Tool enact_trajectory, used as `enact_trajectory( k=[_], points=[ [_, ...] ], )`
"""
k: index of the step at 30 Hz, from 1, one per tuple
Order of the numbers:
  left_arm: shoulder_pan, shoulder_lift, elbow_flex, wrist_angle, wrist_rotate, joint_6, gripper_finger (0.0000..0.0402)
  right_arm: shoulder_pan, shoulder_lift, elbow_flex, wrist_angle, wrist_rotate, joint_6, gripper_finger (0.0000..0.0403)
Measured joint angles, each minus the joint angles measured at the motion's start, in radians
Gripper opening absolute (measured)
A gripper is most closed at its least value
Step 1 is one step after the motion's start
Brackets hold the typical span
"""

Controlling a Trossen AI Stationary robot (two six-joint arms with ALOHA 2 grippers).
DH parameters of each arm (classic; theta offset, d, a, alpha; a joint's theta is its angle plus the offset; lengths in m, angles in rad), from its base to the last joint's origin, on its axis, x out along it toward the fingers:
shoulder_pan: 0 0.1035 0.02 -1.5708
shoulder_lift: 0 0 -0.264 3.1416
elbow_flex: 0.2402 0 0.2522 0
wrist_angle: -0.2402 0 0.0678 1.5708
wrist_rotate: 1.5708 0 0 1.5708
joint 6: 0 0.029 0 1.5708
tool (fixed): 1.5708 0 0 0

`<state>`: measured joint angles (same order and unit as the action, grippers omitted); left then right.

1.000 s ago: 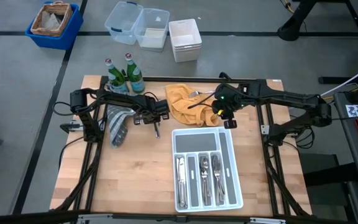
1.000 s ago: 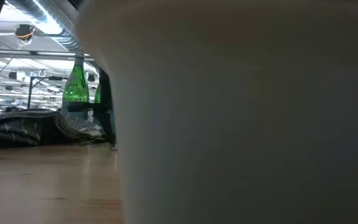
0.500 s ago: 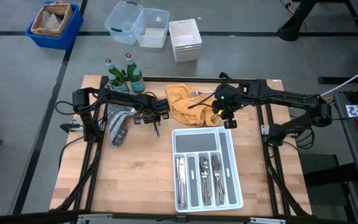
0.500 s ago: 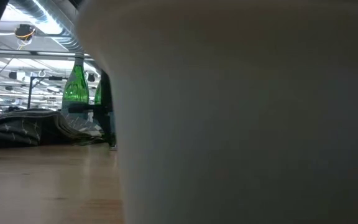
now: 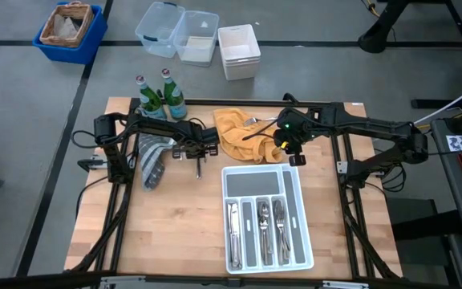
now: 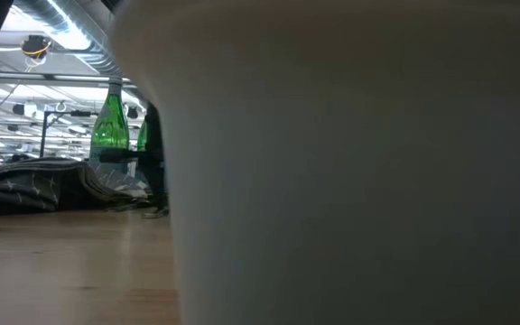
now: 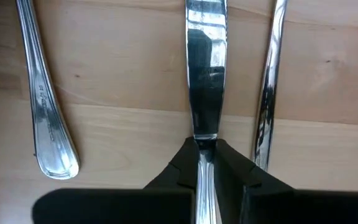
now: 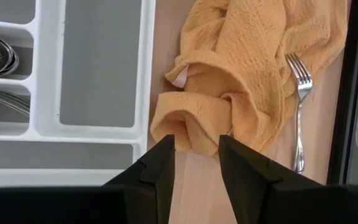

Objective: Sort silverware
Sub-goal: Put the table knife into the silverware tray

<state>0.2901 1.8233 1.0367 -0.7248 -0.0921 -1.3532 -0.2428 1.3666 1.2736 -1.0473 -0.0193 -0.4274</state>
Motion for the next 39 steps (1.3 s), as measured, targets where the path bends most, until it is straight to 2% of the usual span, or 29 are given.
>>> enact_trajectory(
  k=[14,20,27,30,34,39],
  points=[
    [-0.002,-0.080,-0.006,0.003,0.036,0.000,0.0019,0.000,0.000,0.000,0.000,0.000,0.000,0.0127],
    [-0.001,-0.124,-0.005,0.002,0.026,0.000,0.0000,0.000,0.000,0.000,-0.001,0.000,0.000,0.0127],
    [-0.003,-0.127,-0.004,0.003,0.031,0.001,0.0008,0.000,0.000,0.000,0.000,0.000,0.000,0.0127],
    [-0.013,-0.124,-0.004,0.004,0.033,0.066,0.0009,0.000,0.000,0.000,0.000,0.000,0.000,0.0127],
    [-0.032,-0.124,-0.003,0.011,0.047,0.182,0.0022,0.000,0.000,0.000,0.000,0.000,0.000,0.0127],
    [-0.043,-0.124,-0.003,0.010,0.049,0.228,0.0060,0.000,0.000,0.000,0.000,0.000,0.000,0.0127]
  ],
)
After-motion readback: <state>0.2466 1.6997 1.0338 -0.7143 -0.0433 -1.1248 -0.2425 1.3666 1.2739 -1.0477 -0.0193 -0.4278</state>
